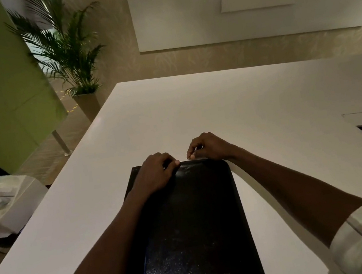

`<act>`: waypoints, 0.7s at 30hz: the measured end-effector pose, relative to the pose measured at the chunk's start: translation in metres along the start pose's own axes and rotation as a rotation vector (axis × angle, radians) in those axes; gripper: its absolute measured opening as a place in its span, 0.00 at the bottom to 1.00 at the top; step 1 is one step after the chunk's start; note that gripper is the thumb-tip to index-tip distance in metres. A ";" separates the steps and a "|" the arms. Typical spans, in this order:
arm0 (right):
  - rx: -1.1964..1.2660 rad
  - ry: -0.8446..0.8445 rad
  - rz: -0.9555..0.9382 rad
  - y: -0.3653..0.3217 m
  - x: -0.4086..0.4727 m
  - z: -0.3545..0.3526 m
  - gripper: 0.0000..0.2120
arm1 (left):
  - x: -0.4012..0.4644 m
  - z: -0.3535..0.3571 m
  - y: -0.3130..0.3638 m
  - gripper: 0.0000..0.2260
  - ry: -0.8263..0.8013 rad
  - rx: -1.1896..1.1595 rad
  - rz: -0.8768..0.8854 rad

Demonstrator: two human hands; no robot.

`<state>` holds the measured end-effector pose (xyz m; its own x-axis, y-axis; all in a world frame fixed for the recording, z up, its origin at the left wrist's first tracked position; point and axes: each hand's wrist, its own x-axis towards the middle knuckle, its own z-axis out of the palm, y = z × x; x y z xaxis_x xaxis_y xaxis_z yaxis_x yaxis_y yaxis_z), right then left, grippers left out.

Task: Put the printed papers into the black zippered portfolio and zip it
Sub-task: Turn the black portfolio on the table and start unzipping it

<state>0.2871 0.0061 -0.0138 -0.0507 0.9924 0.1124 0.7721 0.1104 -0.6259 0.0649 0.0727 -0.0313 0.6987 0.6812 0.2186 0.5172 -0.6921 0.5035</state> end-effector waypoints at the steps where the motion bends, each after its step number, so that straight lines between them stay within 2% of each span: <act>1: 0.001 0.005 0.006 0.001 -0.001 -0.001 0.06 | 0.000 0.000 -0.001 0.10 -0.003 -0.032 -0.006; 7: 0.002 0.064 0.051 0.017 -0.019 -0.017 0.07 | 0.002 0.003 -0.003 0.07 0.007 -0.144 -0.070; 13: 0.088 0.108 0.136 0.025 -0.053 -0.032 0.09 | 0.002 0.004 -0.004 0.08 0.008 -0.127 -0.092; 17: 0.182 0.194 0.192 0.024 -0.071 -0.027 0.10 | 0.001 0.004 -0.004 0.09 0.008 -0.112 -0.081; 21: 0.237 0.308 0.226 0.018 -0.085 -0.014 0.10 | 0.002 0.004 -0.003 0.06 -0.006 -0.077 -0.049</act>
<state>0.3147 -0.0773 -0.0236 0.3213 0.9343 0.1543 0.5737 -0.0624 -0.8167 0.0666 0.0755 -0.0353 0.6766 0.7121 0.1872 0.5115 -0.6375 0.5762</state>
